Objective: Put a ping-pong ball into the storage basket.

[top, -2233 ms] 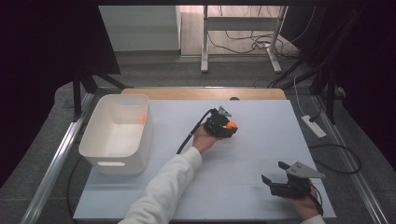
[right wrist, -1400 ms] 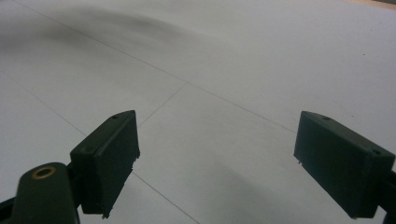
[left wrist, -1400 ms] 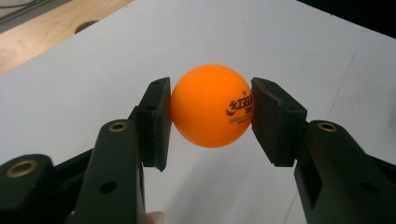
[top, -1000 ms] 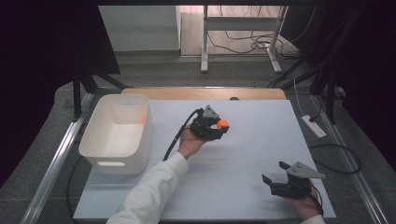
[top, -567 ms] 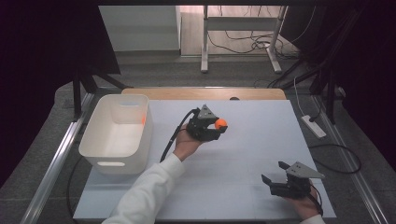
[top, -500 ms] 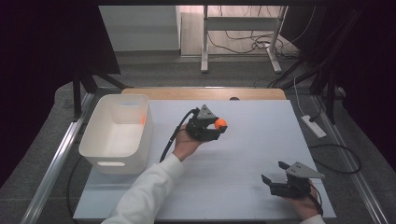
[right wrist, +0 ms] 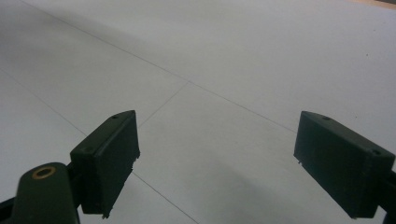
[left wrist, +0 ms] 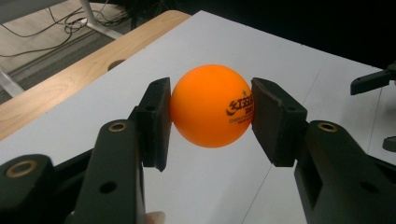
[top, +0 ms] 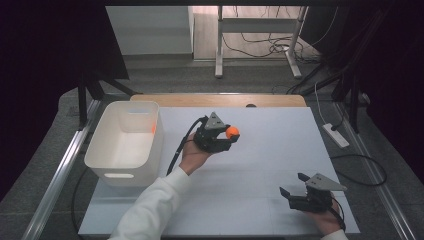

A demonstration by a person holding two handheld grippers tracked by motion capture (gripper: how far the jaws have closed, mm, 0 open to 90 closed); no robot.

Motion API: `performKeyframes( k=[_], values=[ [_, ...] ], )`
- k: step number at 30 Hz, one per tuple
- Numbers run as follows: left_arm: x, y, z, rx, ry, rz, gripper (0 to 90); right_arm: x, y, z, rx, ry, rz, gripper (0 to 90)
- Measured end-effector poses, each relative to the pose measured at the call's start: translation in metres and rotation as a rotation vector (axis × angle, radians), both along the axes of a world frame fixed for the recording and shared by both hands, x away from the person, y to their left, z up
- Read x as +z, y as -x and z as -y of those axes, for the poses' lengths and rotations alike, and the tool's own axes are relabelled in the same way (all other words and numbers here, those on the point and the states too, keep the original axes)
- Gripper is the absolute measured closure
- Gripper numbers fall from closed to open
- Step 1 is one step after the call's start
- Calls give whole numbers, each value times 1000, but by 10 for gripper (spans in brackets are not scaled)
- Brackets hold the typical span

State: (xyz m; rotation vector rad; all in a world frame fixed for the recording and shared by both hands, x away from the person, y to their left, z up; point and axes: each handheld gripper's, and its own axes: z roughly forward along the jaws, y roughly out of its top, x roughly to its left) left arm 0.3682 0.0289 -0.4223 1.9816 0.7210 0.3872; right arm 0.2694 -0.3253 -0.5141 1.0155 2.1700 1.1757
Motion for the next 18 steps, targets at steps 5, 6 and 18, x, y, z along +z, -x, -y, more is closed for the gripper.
performKeyframes(
  k=[5, 6, 18],
  values=[
    [3, 3, -5, 3, 4, 7, 505, 0, 0, 0, -1, 5, 1, 134],
    [4, 4, -6, 3, 5, 9, 506, 0, 0, 0, -2, 7, 0, 134],
    [13, 11, -16, 10, 20, 34, 505, 0, 0, -1, 1, 3, 2, 135]
  ],
)
